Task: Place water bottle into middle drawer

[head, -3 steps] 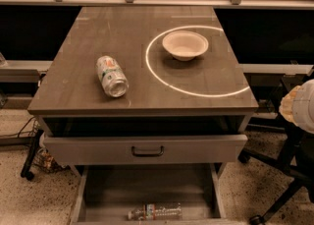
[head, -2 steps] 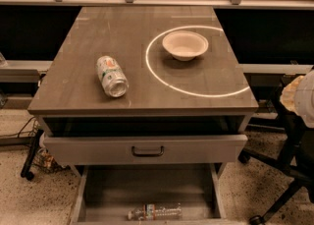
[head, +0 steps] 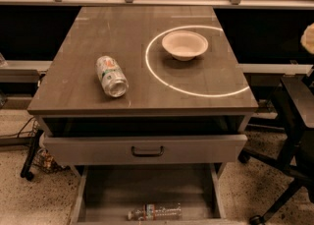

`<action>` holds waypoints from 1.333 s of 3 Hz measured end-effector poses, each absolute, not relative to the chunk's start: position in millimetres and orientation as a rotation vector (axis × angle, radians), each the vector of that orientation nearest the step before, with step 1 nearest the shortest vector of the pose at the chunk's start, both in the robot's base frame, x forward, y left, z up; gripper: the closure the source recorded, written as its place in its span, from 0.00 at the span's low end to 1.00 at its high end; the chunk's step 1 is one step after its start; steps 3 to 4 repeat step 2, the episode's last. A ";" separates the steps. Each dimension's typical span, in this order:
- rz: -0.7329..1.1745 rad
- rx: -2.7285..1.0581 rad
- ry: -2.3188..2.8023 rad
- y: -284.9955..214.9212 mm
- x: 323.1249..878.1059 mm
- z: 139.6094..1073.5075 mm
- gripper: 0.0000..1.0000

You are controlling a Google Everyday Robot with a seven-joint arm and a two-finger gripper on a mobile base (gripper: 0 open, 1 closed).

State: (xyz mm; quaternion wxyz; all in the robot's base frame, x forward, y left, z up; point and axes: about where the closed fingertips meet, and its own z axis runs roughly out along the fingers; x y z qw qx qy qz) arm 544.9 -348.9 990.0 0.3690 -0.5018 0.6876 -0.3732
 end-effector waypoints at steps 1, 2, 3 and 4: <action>-0.977 -1.264 1.731 -349.5 551.2 1008.5 1.00; -0.977 -1.265 1.731 -349.4 551.2 1008.4 1.00; -0.977 -1.265 1.731 -349.4 551.2 1008.4 1.00; -0.977 -1.265 1.731 -349.4 551.2 1008.4 1.00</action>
Offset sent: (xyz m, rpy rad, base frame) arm 0.0063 -0.0006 0.0185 -0.0021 -0.0402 0.0037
